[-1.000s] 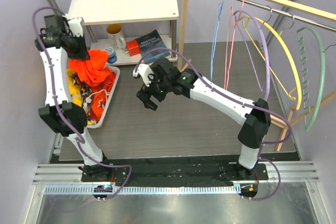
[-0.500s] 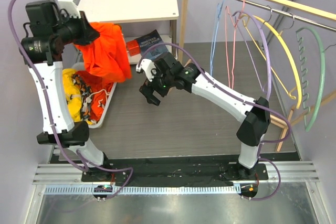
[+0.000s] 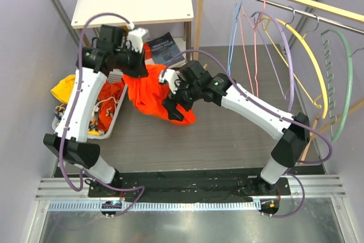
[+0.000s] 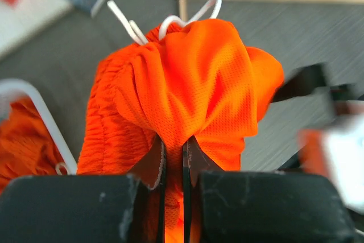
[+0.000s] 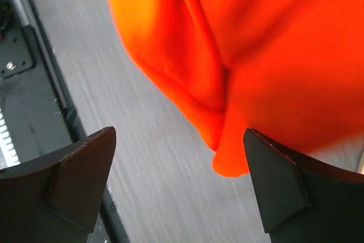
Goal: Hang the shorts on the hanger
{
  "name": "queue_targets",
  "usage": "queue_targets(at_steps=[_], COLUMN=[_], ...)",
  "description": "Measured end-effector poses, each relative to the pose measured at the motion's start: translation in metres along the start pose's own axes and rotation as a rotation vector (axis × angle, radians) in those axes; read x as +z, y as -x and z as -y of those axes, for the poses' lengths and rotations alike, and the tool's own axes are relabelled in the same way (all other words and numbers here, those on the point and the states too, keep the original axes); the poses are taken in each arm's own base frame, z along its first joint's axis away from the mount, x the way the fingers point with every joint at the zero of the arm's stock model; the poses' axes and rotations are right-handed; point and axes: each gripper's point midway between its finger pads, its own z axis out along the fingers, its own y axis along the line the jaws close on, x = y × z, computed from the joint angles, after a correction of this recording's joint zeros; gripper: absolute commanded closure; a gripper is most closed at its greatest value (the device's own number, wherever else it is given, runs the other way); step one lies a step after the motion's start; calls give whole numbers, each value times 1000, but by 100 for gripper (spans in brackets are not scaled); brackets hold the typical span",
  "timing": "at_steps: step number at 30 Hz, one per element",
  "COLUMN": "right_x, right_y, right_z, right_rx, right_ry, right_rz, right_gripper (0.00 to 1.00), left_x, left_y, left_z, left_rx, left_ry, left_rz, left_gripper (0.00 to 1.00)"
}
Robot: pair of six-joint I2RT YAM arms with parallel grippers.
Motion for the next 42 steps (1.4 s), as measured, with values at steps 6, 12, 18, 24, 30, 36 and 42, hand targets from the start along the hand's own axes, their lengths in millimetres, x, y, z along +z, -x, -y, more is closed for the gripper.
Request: queue_targets(at_steps=[6,12,18,24,30,36,42], right_x=[-10,-7,-6,14,44,46,23], right_y=[-22,-46,-56,-63,-80,-86,-98], right_z=[-12,-10,-3,-4,-6,-10,4], right_rx=[23,119,194,251,333,381,478], right_ry=[44,70,68,98,136,170,189], right_rz=[-16,-58,-74,-101,-157,-163,-131], right_gripper=[1,1,2,10,11,9,9], left_x=[33,32,4,-7,20,58,82], left_y=[-111,-142,-142,-166,-230,-241,-242], left_z=[-27,26,24,-21,-22,-27,7], left_rx=[-57,136,155,70,-2,-40,11], left_ry=[106,-42,-129,-89,-155,-211,-334], left_rz=[-297,-374,-306,-331,-491,-498,-504], left_gripper=[83,18,13,18,17,42,100])
